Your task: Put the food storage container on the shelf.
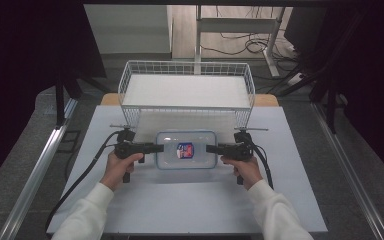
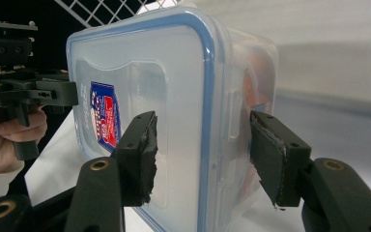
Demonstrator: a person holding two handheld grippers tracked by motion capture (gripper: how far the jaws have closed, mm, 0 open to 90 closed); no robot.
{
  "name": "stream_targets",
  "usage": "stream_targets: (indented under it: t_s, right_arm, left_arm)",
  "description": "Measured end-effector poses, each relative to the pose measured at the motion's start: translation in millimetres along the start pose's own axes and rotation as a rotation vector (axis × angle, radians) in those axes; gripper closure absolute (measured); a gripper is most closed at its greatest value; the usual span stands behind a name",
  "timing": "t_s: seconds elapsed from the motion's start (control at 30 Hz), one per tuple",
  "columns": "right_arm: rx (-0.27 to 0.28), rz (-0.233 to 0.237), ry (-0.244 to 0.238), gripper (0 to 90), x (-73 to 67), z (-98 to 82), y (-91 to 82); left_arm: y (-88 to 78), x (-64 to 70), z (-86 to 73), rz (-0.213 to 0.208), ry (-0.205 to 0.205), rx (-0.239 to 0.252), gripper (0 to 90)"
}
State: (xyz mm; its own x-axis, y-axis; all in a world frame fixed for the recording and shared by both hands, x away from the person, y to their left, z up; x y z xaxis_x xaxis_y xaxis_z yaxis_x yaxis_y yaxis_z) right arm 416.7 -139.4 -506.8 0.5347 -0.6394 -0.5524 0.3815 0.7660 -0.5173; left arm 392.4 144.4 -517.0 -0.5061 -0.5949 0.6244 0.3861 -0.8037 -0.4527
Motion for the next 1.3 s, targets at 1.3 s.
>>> stream_targets:
  t_s: [1.3]
  right_arm:
    - [0.123, -0.116, 0.041, 38.5, 23.7, 17.3, 31.4]
  left_arm:
    - [29.5, -39.9, 26.5, 0.034, -0.072, 0.084, 44.1]
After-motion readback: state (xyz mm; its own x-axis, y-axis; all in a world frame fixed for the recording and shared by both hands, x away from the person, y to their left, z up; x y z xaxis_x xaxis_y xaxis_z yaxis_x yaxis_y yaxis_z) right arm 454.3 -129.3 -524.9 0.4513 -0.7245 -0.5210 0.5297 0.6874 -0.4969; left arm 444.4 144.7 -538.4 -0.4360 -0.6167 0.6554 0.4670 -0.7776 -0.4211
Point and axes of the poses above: each handheld gripper's, and its own axes: y roughly forward along the jaws, z roughly out of its top, x roughly to its right, the point moved 6 cm from there along y, roughly forward along the jaws
